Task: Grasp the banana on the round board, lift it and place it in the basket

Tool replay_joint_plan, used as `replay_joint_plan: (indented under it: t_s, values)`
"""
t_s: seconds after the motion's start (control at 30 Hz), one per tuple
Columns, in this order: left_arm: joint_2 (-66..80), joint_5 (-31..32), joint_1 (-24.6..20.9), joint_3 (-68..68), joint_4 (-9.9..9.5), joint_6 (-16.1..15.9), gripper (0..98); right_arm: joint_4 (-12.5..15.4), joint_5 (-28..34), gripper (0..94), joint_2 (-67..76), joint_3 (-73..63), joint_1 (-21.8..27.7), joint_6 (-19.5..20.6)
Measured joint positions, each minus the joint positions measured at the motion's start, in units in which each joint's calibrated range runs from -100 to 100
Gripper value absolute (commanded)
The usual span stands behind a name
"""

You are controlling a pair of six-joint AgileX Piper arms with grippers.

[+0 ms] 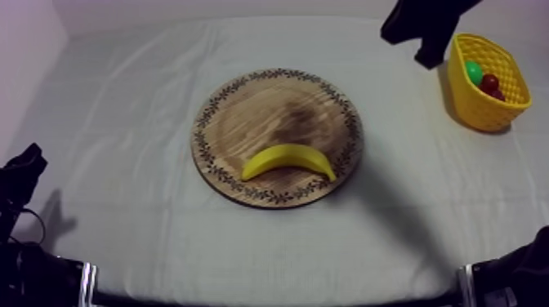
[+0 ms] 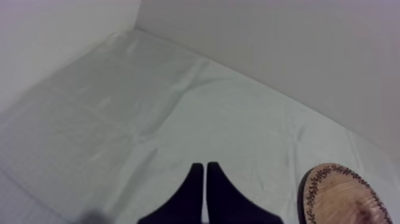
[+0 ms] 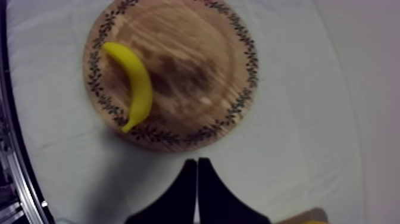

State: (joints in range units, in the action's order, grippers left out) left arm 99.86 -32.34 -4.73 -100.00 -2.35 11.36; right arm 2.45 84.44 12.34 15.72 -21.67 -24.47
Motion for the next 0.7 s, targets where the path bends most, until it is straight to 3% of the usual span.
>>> replay_joint_plan:
  t_s: [0.4, 0.53, 0.7]
  values:
    - [0.00, 0.00, 0.00, 0.00, 0.00, 0.00, 0.1, 0.59, -3.17, 5.8, -1.24, 5.79, -5.76, 1.12]
    - [0.00, 0.00, 0.00, 0.00, 0.00, 0.00, 0.1, 1.06, -3.95, 22.1, -3.45, 4.17, -7.02, 1.83]
    - [0.00, 0.00, 0.00, 0.00, 0.00, 0.00, 0.1, 1.79, -4.44, 54.1, -6.24, 1.40, -6.12, 1.44]
